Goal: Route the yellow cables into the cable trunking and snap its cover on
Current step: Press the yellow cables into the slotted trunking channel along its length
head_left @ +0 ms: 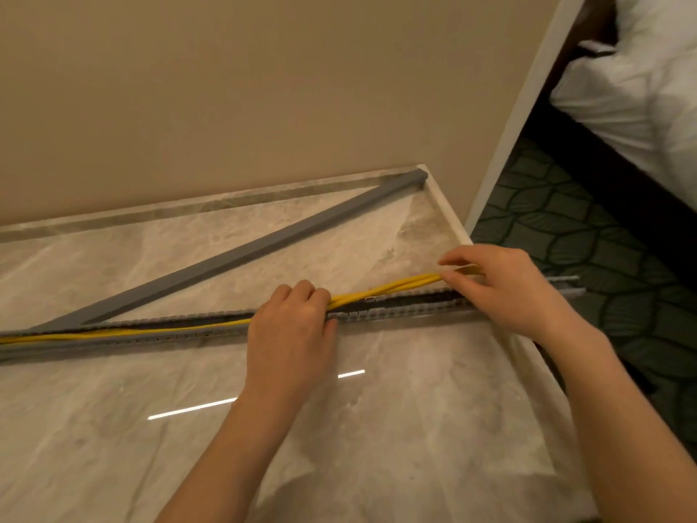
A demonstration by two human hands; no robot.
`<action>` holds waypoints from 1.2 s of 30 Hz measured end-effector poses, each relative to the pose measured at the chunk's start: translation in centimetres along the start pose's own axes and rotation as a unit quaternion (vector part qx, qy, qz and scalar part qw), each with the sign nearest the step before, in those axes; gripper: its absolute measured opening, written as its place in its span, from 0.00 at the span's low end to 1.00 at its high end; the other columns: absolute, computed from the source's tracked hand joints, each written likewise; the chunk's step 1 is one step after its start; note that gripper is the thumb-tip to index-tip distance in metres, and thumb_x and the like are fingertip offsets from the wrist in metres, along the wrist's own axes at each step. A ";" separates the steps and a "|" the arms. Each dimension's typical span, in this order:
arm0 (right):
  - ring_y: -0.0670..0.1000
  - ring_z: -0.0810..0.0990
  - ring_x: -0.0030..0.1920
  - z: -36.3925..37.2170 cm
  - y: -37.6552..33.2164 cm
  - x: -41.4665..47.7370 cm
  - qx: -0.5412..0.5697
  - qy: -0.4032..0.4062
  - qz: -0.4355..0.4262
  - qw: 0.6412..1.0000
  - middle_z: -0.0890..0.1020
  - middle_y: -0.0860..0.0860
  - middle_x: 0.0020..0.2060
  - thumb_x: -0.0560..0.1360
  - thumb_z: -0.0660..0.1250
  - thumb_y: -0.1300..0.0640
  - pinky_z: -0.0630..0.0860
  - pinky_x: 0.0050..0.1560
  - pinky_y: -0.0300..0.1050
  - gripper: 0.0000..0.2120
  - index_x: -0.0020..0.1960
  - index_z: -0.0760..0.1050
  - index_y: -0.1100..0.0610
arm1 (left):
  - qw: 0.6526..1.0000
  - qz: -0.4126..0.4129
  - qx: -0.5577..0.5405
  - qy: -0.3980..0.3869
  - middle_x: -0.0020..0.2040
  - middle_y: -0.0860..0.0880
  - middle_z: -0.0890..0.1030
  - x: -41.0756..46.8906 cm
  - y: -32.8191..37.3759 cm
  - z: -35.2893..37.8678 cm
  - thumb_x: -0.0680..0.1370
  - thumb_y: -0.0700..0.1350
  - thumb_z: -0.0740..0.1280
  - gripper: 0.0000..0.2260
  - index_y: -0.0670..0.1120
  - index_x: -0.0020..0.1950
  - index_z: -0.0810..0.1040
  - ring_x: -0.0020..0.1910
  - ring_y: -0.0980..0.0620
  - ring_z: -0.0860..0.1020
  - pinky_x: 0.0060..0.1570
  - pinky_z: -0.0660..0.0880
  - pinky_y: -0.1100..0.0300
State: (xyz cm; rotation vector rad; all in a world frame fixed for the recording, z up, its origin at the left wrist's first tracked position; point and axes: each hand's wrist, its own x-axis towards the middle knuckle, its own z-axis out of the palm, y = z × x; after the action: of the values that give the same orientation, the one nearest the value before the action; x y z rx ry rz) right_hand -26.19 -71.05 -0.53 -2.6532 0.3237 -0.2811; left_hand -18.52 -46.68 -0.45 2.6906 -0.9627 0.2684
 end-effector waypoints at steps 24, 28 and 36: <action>0.48 0.73 0.35 2.5 -0.6 -0.9 0.116 0.120 0.008 0.986 0.74 0.48 0.34 0.66 0.74 0.50 0.68 0.35 0.36 0.13 0.32 0.74 0.55 | 0.999 0.036 0.009 -0.001 0.28 0.48 0.80 0.2 -0.2 0.7 0.63 0.41 0.78 0.05 0.45 0.33 0.83 0.29 0.44 0.78 0.24 0.71 0.56; 0.46 0.73 0.35 2.5 -0.6 -0.7 0.126 0.118 0.025 0.985 0.74 0.46 0.33 0.64 0.76 0.50 0.68 0.36 0.33 0.14 0.29 0.72 0.49 | 0.999 0.040 0.008 -0.007 0.29 0.47 0.80 0.2 -0.1 0.8 0.64 0.40 0.77 0.05 0.43 0.33 0.82 0.29 0.43 0.78 0.25 0.71 0.56; 0.46 0.73 0.36 2.7 -1.0 -0.6 0.135 0.101 0.033 0.985 0.75 0.45 0.32 0.66 0.73 0.48 0.73 0.38 0.48 0.12 0.31 0.72 0.50 | 0.999 0.054 0.001 -0.001 0.33 0.45 0.80 0.1 0.7 0.9 0.64 0.32 0.73 0.07 0.41 0.37 0.81 0.31 0.44 0.77 0.25 0.73 0.54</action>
State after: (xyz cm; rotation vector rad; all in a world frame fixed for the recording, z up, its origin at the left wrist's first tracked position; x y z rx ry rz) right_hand -25.91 -68.91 -2.50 -2.3462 0.4059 -0.5360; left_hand -18.83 -47.58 -1.16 2.6455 -1.1111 0.2897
